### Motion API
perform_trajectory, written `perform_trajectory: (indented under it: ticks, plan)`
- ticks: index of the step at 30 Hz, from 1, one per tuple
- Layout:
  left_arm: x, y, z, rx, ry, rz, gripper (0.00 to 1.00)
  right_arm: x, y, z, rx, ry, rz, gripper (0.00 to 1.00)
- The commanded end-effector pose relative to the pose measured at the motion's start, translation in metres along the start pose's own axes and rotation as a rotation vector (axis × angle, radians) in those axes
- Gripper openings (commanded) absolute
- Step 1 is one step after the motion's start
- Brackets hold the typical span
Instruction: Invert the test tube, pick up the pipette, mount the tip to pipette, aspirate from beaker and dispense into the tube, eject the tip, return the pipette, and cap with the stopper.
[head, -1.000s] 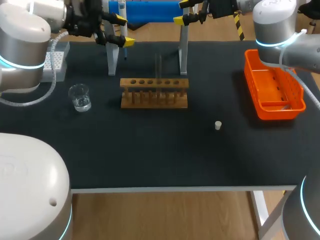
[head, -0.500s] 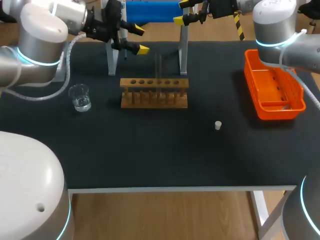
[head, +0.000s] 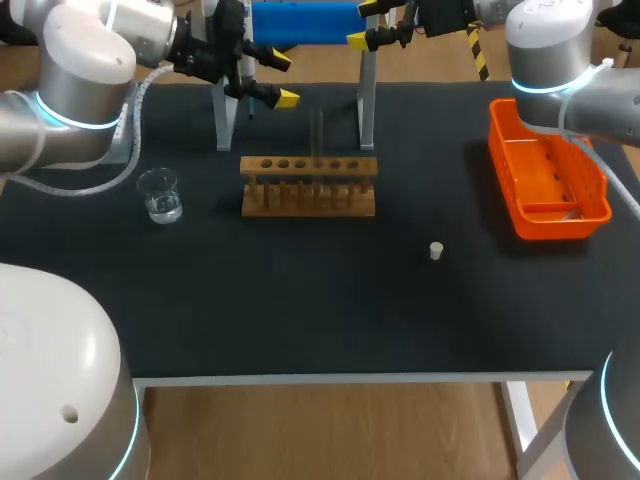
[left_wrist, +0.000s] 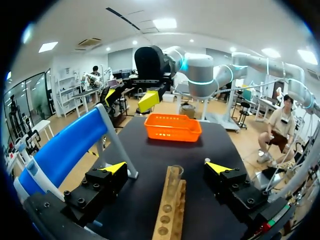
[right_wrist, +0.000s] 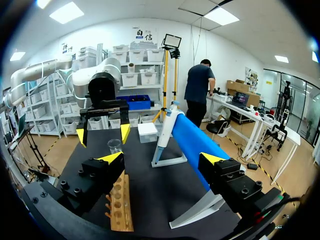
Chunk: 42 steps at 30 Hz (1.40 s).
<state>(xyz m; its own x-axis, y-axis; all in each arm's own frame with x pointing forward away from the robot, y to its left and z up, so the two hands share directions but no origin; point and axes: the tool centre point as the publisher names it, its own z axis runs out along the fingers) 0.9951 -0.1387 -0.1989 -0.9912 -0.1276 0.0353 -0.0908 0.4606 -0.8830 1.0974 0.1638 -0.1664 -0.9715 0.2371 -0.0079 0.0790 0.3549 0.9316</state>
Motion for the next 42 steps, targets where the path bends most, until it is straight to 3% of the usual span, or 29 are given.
perform_trajectory:
  ticks: [1, 8, 13, 22, 42]
  plan:
    - [0.000, 0.016, 0.020, 0.027, 0.005, -0.011, 1.00, -0.001, 0.001, -0.001, 0.004, 0.004, 0.001, 1.00]
    - [0.001, 0.035, 0.042, 0.070, -0.009, -0.027, 1.00, -0.001, 0.001, -0.001, 0.004, 0.004, 0.001, 1.00]
    - [-0.004, 0.040, 0.055, 0.087, -0.005, -0.013, 1.00, -0.001, 0.001, -0.001, 0.004, 0.004, 0.001, 1.00]
    - [-0.006, 0.037, 0.070, 0.017, 0.035, 0.025, 1.00, -0.001, 0.001, -0.001, 0.004, 0.004, 0.001, 1.00]
    - [-0.003, 0.054, 0.084, -0.011, 0.034, 0.015, 1.00, -0.001, 0.001, -0.001, 0.004, 0.004, 0.001, 1.00]
